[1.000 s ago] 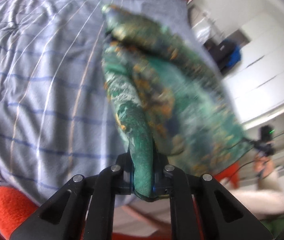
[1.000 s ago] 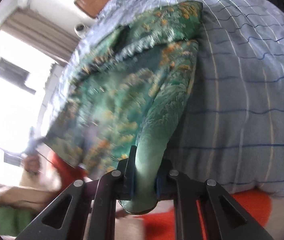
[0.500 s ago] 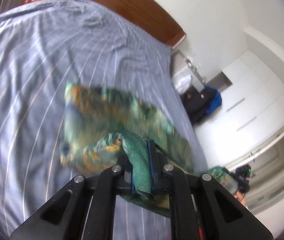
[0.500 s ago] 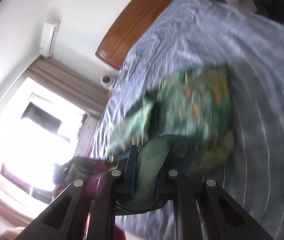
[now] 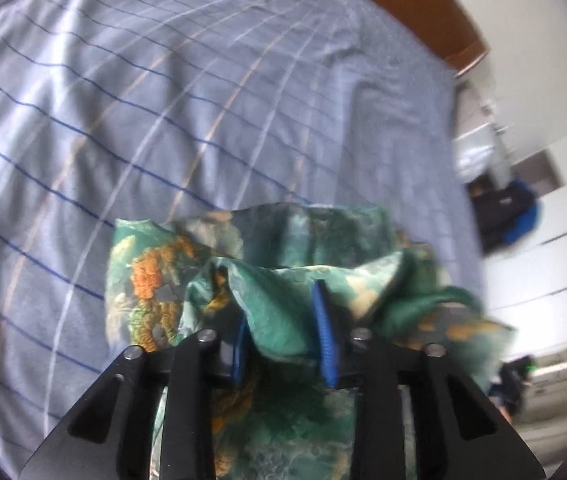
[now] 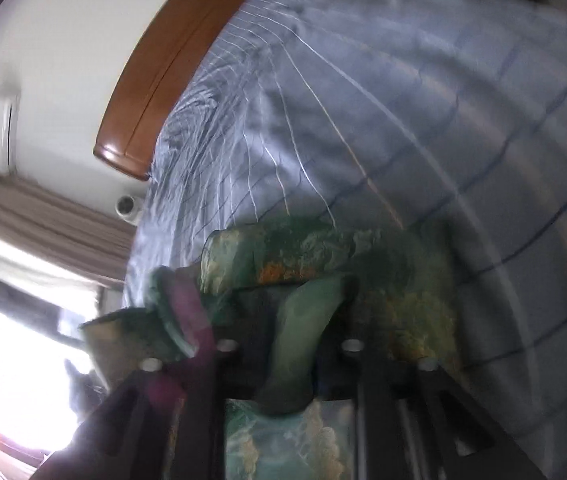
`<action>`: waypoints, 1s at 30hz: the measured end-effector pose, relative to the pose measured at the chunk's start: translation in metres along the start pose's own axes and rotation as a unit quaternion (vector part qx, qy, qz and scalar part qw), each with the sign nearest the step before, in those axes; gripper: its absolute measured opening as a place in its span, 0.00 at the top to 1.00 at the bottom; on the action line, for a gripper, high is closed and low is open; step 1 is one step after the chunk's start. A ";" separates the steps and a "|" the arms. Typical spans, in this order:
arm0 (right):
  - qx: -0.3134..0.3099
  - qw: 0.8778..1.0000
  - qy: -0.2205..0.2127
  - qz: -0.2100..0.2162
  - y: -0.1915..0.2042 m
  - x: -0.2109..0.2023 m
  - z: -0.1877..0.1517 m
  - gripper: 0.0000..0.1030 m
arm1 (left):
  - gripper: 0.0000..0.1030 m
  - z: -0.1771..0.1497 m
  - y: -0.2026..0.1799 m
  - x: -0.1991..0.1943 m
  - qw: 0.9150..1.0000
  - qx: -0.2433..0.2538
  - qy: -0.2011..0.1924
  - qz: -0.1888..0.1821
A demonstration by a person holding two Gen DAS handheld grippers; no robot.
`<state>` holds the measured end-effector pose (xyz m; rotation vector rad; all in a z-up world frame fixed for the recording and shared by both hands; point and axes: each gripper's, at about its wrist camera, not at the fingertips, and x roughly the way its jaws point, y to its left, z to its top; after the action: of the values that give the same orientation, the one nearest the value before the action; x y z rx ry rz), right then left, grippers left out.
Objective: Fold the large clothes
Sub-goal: 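Fold the hem over toward the collar with both tools and release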
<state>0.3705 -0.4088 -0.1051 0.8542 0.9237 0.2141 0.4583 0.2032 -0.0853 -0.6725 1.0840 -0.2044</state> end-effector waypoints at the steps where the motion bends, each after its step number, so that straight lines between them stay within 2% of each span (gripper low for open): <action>1: 0.021 0.999 -0.008 0.036 -0.005 -0.002 0.000 0.53 | 0.60 0.001 0.004 -0.008 1.000 0.000 0.000 -0.028; 2: 0.033 0.997 -0.015 0.066 -0.007 -0.007 0.000 0.34 | 0.57 0.003 0.007 -0.015 0.999 0.000 0.000 -0.044; 3: 0.044 0.993 -0.026 0.102 -0.007 -0.018 0.003 0.22 | 0.51 0.005 0.009 -0.024 0.999 0.003 -0.003 -0.054; 4: 0.044 0.992 -0.036 0.112 -0.005 -0.026 0.006 0.19 | 0.43 0.006 0.008 -0.034 0.999 0.014 -0.013 -0.048; 5: 0.041 0.992 -0.047 0.111 -0.003 -0.036 0.009 0.17 | 0.23 0.005 0.004 -0.046 0.998 0.039 -0.034 -0.019; 6: 0.029 0.993 -0.060 0.101 0.001 -0.048 0.015 0.17 | 0.12 0.004 -0.002 -0.054 0.997 0.062 -0.053 0.005; 7: 0.009 0.995 -0.060 0.081 0.007 -0.056 0.020 0.17 | 0.12 0.000 -0.009 -0.062 0.993 0.095 -0.072 0.024; 9: -0.062 0.998 -0.032 0.009 0.024 -0.060 0.023 0.17 | 0.11 -0.007 -0.017 -0.061 0.988 0.138 -0.063 0.031; 11: -0.161 0.984 0.030 -0.065 0.045 -0.042 0.013 0.17 | 0.11 -0.007 -0.022 -0.042 0.987 0.157 -0.032 0.031; 13: -0.202 0.972 0.077 -0.098 0.050 -0.021 0.000 0.17 | 0.11 -0.014 -0.028 -0.016 0.983 0.178 0.007 0.039; 14: -0.214 0.967 0.084 -0.113 0.054 -0.010 -0.006 0.19 | 0.12 -0.019 -0.032 -0.002 0.980 0.187 0.020 0.056; 15: -0.218 0.965 0.082 -0.122 0.053 -0.003 -0.009 0.27 | 0.25 -0.021 -0.034 0.005 0.978 0.193 0.020 0.075; 16: -0.220 0.962 0.078 -0.139 0.053 0.007 -0.011 0.36 | 0.44 -0.022 -0.036 0.011 0.975 0.197 0.013 0.106; 17: -0.218 0.961 0.077 -0.152 0.053 0.014 -0.011 0.62 | 0.92 -0.021 -0.036 0.016 0.973 0.193 0.011 0.127; 18: -0.213 0.960 0.071 -0.169 0.052 0.018 -0.010 0.86 | 0.92 -0.017 -0.034 0.013 0.977 0.177 0.009 0.122; 19: -0.209 0.960 0.064 -0.175 0.053 0.017 -0.009 0.87 | 0.92 -0.013 -0.034 0.002 0.980 0.163 -0.014 0.109; 21: -0.234 0.955 0.026 -0.182 0.068 -0.001 -0.007 0.90 | 0.93 -0.007 -0.035 -0.026 0.981 0.158 -0.063 0.096; 23: -0.258 0.950 -0.017 -0.177 0.085 -0.024 -0.004 0.91 | 0.93 -0.001 -0.032 -0.036 0.983 0.145 -0.084 0.080; 24: -0.260 0.951 -0.041 -0.162 0.092 -0.035 0.001 0.91 | 0.93 0.000 -0.031 -0.034 0.983 0.139 -0.091 0.080; 27: -0.247 0.952 -0.052 -0.172 0.087 -0.024 0.011 0.91 | 0.92 0.000 -0.022 -0.001 0.982 0.124 -0.078 0.116; 30: -0.234 0.945 -0.013 -0.227 0.055 0.019 0.002 0.91 | 0.91 -0.013 -0.002 0.043 0.979 0.129 -0.054 0.149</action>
<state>0.3935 -0.3646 -0.0762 0.1923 0.9664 0.0164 0.4679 0.1760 -0.1196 -0.2797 1.0177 -0.0474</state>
